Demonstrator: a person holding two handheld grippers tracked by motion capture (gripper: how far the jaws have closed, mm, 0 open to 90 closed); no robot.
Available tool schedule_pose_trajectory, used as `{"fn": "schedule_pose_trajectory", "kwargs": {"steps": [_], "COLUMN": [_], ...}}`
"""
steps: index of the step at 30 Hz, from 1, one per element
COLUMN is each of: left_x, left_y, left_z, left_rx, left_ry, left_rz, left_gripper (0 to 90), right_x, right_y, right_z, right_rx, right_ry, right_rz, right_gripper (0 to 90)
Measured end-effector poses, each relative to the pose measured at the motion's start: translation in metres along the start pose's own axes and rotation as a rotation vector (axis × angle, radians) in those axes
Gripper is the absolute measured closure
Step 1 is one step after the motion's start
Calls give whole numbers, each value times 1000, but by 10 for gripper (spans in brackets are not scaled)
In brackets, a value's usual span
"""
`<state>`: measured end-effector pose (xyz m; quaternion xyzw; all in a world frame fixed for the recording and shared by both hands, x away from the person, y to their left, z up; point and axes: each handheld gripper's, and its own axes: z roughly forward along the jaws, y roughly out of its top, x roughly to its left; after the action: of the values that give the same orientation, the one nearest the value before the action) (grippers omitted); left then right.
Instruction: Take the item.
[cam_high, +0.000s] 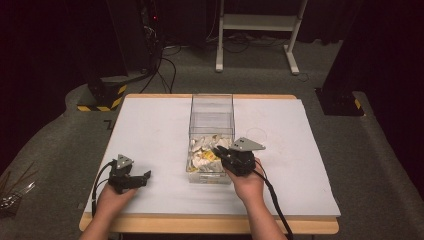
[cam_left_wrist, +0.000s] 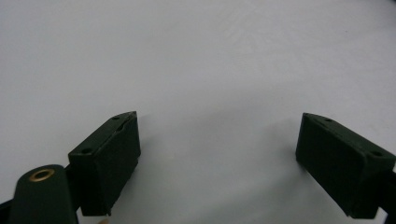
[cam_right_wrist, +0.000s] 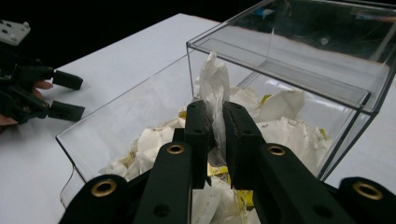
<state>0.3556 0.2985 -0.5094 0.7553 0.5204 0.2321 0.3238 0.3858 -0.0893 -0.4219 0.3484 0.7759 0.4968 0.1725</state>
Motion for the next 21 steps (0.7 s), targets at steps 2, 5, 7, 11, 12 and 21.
{"fn": "schedule_pose_trajectory", "kwargs": {"steps": [2, 5, 7, 11, 12, 21], "left_x": [0, 0, 0, 0, 0, 0], "left_y": [0, 0, 0, 0, 0, 0], "left_z": [0, 0, 0, 0, 0, 0], "left_rx": [0, 0, 0, 0, 0, 0], "left_ry": [0, 0, 0, 0, 0, 0], "left_rz": [0, 0, 0, 0, 0, 0], "left_gripper": [140, 140, 140, 140, 140, 140], "right_x": [-1, -1, -1, -1, -2, -3], "right_y": [1, 2, 2, 4, 4, 9], "right_z": [-1, -2, -3, -6, -6, -11], "right_rx": [-15, -34, -42, -62, -65, -94], "right_ry": [-1, -13, -19, -25, -25, -36], "right_rz": [6, 8, 7, 9, 8, 7], "right_gripper": [806, 805, 805, 805, 805, 805]}}
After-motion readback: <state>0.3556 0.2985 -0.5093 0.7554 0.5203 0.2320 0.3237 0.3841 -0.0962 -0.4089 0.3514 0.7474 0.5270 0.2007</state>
